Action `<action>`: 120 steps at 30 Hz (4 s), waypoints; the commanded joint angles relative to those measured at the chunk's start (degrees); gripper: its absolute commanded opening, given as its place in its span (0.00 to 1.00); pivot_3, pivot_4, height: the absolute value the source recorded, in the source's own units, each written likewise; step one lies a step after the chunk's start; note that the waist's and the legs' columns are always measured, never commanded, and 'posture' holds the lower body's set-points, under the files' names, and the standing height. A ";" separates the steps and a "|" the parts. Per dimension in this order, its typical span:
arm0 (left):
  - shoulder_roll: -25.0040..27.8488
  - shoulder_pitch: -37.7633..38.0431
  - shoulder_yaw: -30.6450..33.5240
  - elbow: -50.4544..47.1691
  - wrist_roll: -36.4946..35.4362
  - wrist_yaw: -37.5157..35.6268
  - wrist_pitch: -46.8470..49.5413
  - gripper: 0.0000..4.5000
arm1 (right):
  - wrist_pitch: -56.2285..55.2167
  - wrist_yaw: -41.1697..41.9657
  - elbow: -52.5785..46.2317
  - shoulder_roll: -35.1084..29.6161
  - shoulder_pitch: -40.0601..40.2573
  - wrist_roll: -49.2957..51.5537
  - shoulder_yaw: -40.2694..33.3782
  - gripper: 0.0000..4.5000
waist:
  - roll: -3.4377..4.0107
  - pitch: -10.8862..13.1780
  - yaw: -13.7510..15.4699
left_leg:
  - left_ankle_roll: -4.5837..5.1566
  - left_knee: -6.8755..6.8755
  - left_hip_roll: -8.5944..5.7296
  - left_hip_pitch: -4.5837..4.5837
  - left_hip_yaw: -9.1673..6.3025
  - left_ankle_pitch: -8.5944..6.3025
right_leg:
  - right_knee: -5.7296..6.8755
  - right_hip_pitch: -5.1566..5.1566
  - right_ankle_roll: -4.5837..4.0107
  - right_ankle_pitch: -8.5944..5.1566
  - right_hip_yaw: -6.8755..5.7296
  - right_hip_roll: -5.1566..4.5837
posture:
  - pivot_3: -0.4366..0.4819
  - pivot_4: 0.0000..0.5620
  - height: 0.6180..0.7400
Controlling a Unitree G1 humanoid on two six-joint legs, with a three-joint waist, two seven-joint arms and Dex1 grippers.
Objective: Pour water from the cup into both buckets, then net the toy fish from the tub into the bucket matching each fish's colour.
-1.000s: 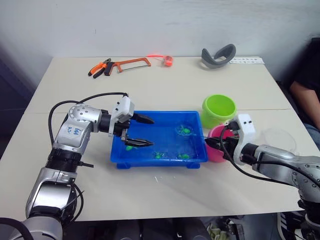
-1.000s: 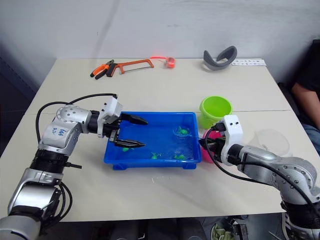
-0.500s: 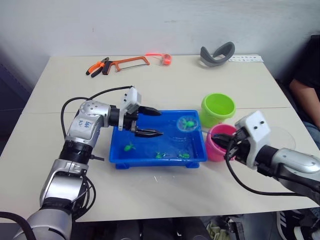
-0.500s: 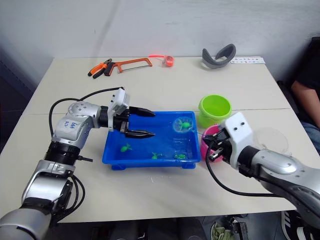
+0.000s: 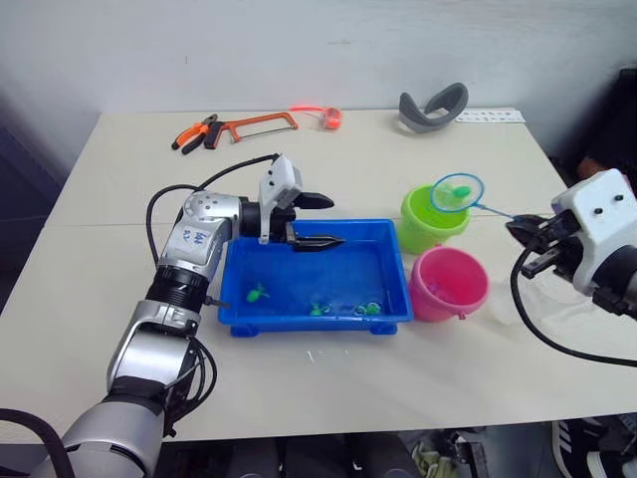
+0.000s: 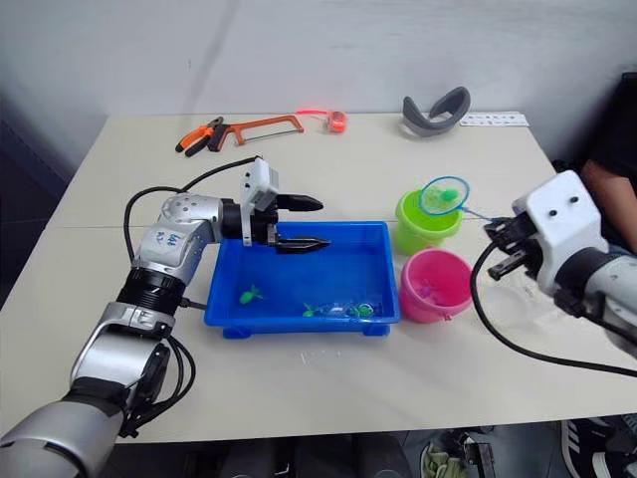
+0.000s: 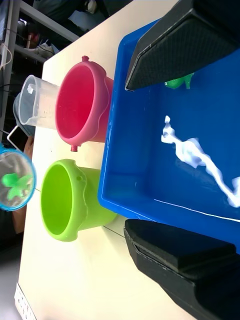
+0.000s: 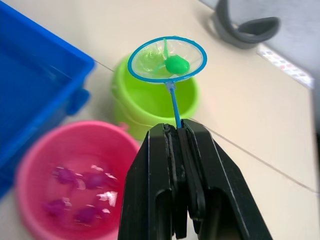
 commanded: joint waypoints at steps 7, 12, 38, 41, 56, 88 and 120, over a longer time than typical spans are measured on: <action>0.97 -0.48 1.14 -3.06 -0.42 -0.43 -0.44 0.99 | -26.43 8.52 11.27 -5.51 -0.80 -28.99 12.62 0.00 | 0.00 0.00 -0.07 | -0.01 0.02 0.01 0.06 0.13 0.00 | 0.09 -0.06 0.00 0.00 0.01 0.04 | 0.48 0.27 1.00; 1.52 0.02 1.45 -4.13 -0.69 -0.28 0.05 0.99 | -39.33 9.98 17.39 -6.78 -4.54 -42.26 18.90 0.00 | 0.01 0.00 -0.12 | -0.02 0.04 0.02 0.08 0.16 0.01 | 0.17 -0.08 0.00 0.00 0.01 0.02 | 0.48 0.27 1.00; 13.49 9.47 -0.62 -17.31 -4.03 -15.72 5.25 0.99 | -50.18 30.37 19.02 -0.52 -14.93 -29.72 16.03 0.00 | 0.08 0.02 -0.41 | -0.09 0.20 0.08 0.31 0.30 0.05 | 0.57 -0.05 -0.02 -0.01 0.06 0.00 | 0.48 0.27 1.00; 15.57 11.85 -1.67 -20.53 -2.93 -16.96 4.95 0.99 | -54.18 35.30 20.25 1.08 -18.36 -30.13 20.60 0.00 | 0.08 0.02 -0.41 | -0.08 0.25 0.06 0.32 0.30 0.04 | 0.59 -0.03 -0.02 -0.01 0.06 -0.02 | 0.48 0.27 1.00; 17.48 18.77 -0.40 -30.96 -3.78 -10.71 9.17 0.99 | -87.09 50.28 38.79 5.07 -32.40 -43.59 38.04 0.00 | 0.09 0.03 -0.72 | -0.03 0.34 0.09 0.38 0.28 0.02 | 0.63 0.01 -0.03 -0.02 0.06 -0.15 | 0.48 0.27 1.00; 16.18 18.97 -1.24 -31.69 -5.10 -8.95 9.25 0.99 | -73.48 52.39 31.78 5.32 -28.42 -40.32 35.11 0.00 | 0.09 0.03 -1.53 | -0.02 0.45 0.03 0.39 0.22 0.01 | 0.72 0.07 -0.07 -0.04 -0.08 -0.55 | 0.48 0.27 1.00; 14.44 14.73 -0.11 -24.94 -5.45 -8.13 8.40 0.99 | -9.01 44.69 13.38 9.49 -18.70 -12.95 21.93 0.00 | 0.09 0.03 -0.37 | 0.00 0.47 0.01 0.30 0.17 0.00 | 0.72 0.03 -0.06 -0.04 -0.10 -0.54 | 0.48 0.27 1.00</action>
